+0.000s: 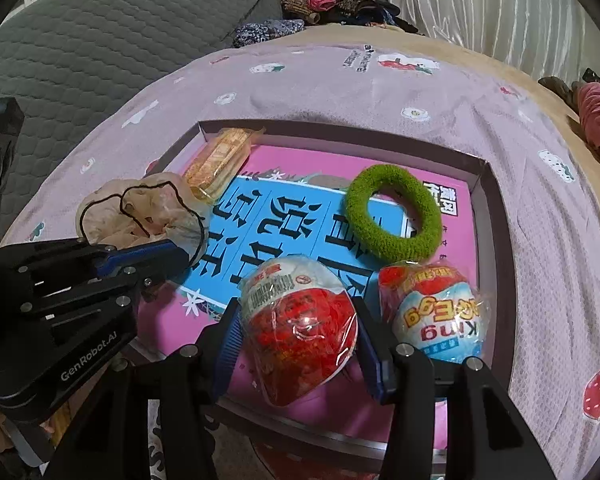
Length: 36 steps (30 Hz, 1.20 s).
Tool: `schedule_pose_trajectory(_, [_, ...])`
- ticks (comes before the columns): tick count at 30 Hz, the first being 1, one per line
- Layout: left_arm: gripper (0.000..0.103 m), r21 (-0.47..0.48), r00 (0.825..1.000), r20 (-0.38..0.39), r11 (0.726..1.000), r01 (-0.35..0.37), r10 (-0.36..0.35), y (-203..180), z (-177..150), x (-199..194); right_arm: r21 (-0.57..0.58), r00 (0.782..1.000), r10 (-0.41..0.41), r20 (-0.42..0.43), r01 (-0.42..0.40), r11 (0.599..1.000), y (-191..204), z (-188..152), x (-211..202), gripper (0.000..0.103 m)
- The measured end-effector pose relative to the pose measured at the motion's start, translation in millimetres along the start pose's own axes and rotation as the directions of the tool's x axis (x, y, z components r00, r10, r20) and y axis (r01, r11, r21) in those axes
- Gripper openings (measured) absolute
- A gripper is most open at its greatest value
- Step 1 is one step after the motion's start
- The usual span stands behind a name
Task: Organize objects
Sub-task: 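Lower the red egg onto the book and open the right tool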
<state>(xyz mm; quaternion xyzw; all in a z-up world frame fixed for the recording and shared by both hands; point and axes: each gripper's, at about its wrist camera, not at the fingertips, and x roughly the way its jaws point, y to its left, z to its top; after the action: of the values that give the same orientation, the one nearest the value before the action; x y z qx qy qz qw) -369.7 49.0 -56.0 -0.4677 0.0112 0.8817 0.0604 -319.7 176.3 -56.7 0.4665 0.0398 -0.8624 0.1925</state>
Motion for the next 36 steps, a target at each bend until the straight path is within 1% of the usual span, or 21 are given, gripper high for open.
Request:
schedule_pose_trajectory(6, [0.009,0.004,1.000,-0.013,1.000,-0.003,0.003,-0.3,-1.3,2.0,-0.002,1.000,-0.001,-0.020,0.001,1.000,0.9,-0.7,2.9,0.052])
schedule_pose_trajectory(11, [0.016,0.007,1.000,-0.016,1.000,-0.011,0.011,0.5,-2.6,1.7,-0.004,1.000,-0.004,-0.031,0.004,1.000,0.0,-1.6,4.9,0.052])
schedule_pose_trajectory(13, [0.021,0.009,1.000,-0.017,1.000,-0.012,0.012,1.0,-2.6,1.6,-0.004,0.999,-0.008,-0.037,0.008,1.000,-0.2,-2.1,5.9,0.052])
schedule_pose_trajectory(14, [0.021,0.008,1.000,-0.016,1.000,-0.013,0.013,1.4,-2.7,1.3,-0.006,0.999,-0.007,-0.038,0.007,1.000,-0.1,-2.3,5.8,0.052])
schedule_pose_trajectory(16, [0.022,0.009,1.000,-0.020,1.000,-0.009,0.009,1.4,-3.4,1.2,-0.010,0.999,-0.009,-0.036,0.009,1.000,1.0,-2.2,5.2,0.053])
schedule_pose_trajectory(18, [0.023,0.011,1.000,-0.021,1.000,-0.006,0.006,1.8,-4.6,1.1,-0.012,0.999,-0.008,-0.033,0.007,1.000,1.0,-2.1,4.4,0.057])
schedule_pose_trajectory(20, [0.028,0.010,1.000,-0.021,1.000,-0.005,0.006,2.4,-5.8,-0.1,-0.013,1.000,-0.008,-0.030,0.008,1.000,1.3,-1.7,3.1,0.058])
schedule_pose_trajectory(22, [0.035,0.010,1.000,-0.021,1.000,0.000,0.000,2.8,-6.4,-1.9,-0.012,1.000,-0.009,-0.023,0.009,1.000,1.3,-1.2,0.5,0.058])
schedule_pose_trajectory(23, [0.037,0.012,1.000,-0.022,1.000,-0.002,0.002,3.0,-6.4,-2.2,-0.011,1.000,-0.009,-0.019,0.009,1.000,1.1,-0.8,-0.7,0.059])
schedule_pose_trajectory(26, [0.040,0.016,1.000,-0.022,1.000,-0.008,0.009,3.0,-7.1,-4.4,-0.009,1.000,-0.009,-0.007,0.009,1.000,1.5,0.3,-4.9,0.061])
schedule_pose_trajectory(33, [0.053,0.014,1.000,-0.019,1.000,-0.014,0.014,6.1,-7.3,-11.0,-0.005,1.000,-0.003,0.015,0.003,1.000,2.1,3.3,-13.2,0.065])
schedule_pose_trajectory(36, [0.054,0.023,1.000,-0.013,1.000,-0.019,0.020,5.3,-8.8,-15.7,-0.010,1.000,-0.005,0.031,0.005,1.000,3.3,4.2,-18.4,0.067])
